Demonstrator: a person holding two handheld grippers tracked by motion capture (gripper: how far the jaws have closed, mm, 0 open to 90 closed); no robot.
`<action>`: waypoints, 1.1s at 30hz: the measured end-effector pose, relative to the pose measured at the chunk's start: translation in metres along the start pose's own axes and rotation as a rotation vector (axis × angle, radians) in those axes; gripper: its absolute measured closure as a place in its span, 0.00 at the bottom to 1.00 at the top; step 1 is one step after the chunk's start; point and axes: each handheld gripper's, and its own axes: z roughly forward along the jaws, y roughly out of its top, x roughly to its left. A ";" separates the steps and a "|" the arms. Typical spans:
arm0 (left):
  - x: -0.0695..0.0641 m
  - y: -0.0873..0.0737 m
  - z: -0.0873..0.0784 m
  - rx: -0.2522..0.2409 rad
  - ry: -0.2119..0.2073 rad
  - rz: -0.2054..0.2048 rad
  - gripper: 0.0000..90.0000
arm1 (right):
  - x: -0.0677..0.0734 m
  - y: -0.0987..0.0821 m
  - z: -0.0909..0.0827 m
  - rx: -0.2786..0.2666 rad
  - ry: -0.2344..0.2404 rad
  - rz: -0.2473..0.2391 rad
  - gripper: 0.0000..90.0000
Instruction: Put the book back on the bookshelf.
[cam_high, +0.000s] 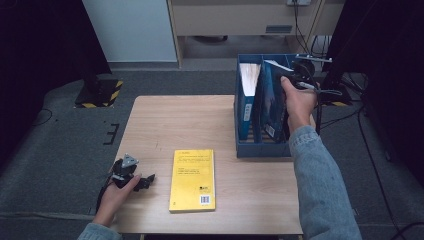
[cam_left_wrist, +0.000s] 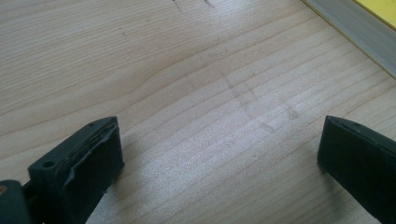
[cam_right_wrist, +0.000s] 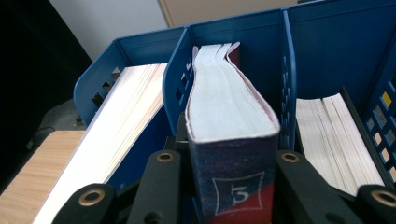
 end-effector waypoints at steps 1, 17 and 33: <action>0.000 0.000 0.000 0.000 0.000 0.000 0.00 | 0.000 0.000 0.001 0.000 0.000 -0.001 0.81; 0.000 0.000 0.000 -0.001 -0.001 0.000 0.00 | 0.000 -0.005 0.004 0.024 -0.015 -0.033 0.81; 0.000 0.001 0.001 0.003 -0.002 0.004 0.00 | 0.006 -0.003 0.008 0.007 -0.002 -0.046 0.82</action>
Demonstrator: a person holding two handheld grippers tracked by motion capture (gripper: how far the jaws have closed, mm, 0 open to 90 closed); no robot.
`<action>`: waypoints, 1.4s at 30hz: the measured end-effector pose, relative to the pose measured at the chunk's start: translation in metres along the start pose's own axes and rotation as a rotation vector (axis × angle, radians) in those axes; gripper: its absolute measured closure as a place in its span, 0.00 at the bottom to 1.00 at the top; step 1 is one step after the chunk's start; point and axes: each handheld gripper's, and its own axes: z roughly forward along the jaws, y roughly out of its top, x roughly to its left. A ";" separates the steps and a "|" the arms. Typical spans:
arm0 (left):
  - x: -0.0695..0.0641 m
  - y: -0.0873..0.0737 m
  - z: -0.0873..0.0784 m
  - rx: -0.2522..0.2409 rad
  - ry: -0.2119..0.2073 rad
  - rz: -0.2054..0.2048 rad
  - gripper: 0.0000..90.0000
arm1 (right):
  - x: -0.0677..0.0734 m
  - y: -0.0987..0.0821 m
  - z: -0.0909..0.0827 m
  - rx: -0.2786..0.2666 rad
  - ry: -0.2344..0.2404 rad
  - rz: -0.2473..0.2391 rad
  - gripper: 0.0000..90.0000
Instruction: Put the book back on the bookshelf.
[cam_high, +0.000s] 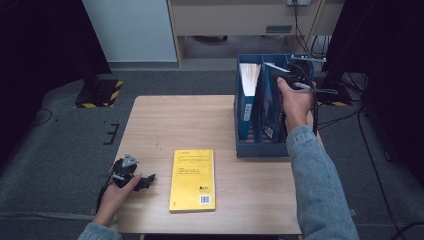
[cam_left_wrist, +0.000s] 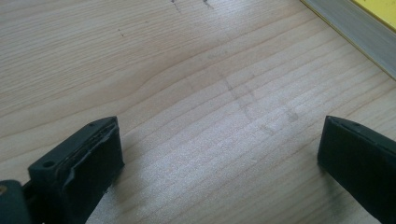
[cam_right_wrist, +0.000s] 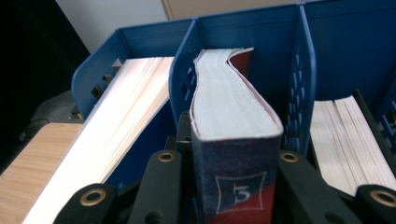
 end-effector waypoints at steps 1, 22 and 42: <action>0.000 0.000 0.000 0.000 -0.001 0.001 0.00 | 0.000 -0.001 0.000 -0.005 0.001 -0.009 0.82; 0.000 0.000 0.000 -0.002 -0.002 0.000 0.00 | -0.008 -0.013 0.005 0.083 -0.033 -0.013 0.80; 0.000 0.000 0.000 0.004 -0.003 0.004 0.00 | -0.009 -0.002 -0.005 0.197 -0.013 -0.006 0.77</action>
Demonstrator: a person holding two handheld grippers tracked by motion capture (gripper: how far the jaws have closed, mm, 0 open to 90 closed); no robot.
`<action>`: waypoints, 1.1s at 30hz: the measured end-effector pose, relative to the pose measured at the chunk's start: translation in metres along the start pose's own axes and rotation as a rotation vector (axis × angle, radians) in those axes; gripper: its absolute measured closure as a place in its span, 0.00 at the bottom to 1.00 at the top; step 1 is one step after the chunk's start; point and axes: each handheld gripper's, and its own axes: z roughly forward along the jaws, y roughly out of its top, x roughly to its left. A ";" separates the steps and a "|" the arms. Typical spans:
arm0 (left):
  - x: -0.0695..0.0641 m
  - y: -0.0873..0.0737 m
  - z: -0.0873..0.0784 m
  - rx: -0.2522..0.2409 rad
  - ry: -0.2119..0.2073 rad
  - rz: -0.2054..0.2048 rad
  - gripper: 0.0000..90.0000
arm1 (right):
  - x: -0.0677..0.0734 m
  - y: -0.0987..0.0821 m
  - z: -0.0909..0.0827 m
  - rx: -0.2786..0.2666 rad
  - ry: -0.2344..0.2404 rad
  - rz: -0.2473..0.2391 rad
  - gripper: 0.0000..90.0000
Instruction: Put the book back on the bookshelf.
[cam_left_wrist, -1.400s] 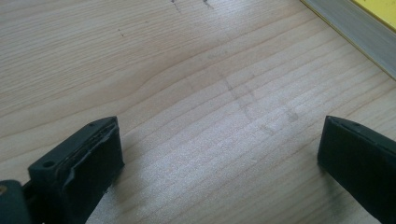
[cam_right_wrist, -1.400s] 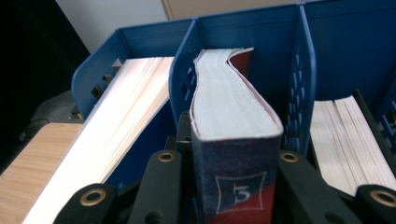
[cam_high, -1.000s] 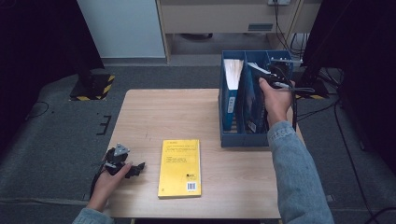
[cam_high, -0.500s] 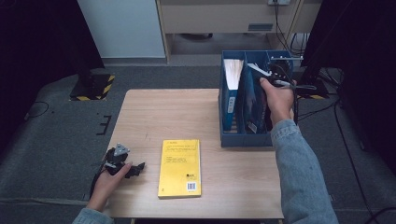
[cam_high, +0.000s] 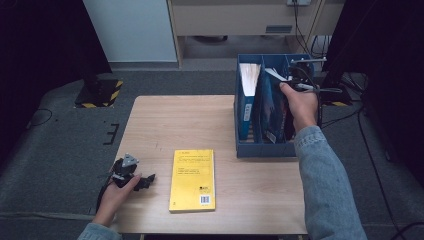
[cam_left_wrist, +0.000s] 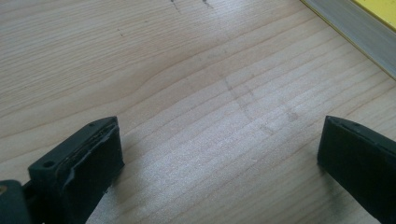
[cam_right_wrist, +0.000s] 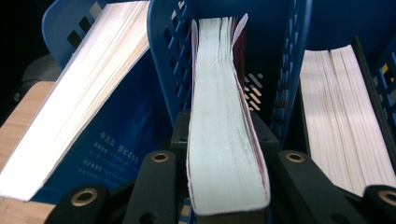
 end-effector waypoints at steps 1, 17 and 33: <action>0.000 0.000 0.000 0.001 0.001 0.000 0.00 | 0.000 0.001 -0.001 0.007 0.007 0.005 0.77; 0.000 0.000 0.000 -0.002 0.001 -0.004 0.00 | 0.005 0.013 0.004 0.039 -0.008 -0.030 0.73; 0.000 0.000 0.000 -0.002 -0.001 -0.003 0.00 | 0.010 0.013 0.004 -0.051 -0.035 -0.014 0.82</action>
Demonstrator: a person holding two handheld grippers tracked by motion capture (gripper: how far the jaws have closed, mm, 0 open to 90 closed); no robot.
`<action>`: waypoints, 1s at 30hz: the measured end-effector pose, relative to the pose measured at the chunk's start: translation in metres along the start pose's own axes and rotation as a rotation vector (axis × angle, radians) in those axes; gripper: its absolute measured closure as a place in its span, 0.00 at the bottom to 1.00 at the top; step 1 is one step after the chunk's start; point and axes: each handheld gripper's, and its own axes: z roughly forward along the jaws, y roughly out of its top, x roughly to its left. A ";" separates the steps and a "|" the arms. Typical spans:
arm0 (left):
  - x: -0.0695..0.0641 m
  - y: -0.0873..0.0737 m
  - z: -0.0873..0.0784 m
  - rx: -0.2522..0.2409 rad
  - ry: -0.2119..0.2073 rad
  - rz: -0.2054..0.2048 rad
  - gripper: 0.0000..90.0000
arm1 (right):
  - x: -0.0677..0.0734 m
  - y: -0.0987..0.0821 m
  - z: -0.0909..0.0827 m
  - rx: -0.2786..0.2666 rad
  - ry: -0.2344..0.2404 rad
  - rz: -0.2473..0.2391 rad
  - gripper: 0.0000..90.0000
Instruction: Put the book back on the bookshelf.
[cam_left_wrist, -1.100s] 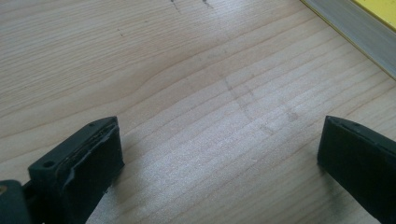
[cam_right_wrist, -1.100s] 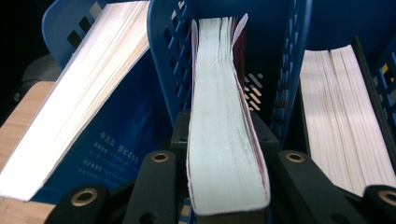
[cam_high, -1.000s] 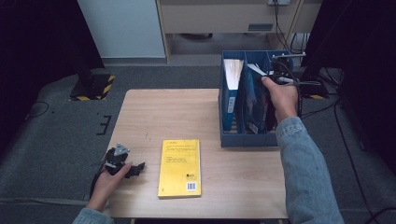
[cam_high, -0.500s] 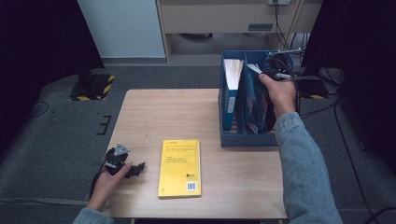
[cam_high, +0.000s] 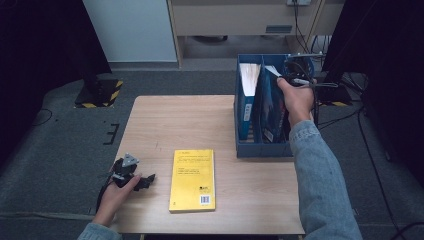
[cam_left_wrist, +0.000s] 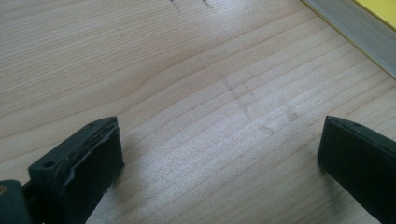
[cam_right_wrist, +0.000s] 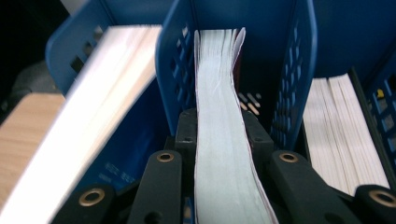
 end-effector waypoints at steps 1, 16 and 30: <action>0.000 0.000 0.000 0.000 0.000 0.000 0.00 | 0.001 0.000 0.000 -0.022 0.003 0.001 0.82; 0.000 0.000 0.000 -0.003 0.001 0.002 0.00 | 0.004 -0.029 0.004 -0.076 0.010 0.040 0.80; -0.001 0.000 0.000 -0.001 0.003 0.000 0.00 | 0.002 -0.036 -0.005 0.018 0.031 0.002 0.77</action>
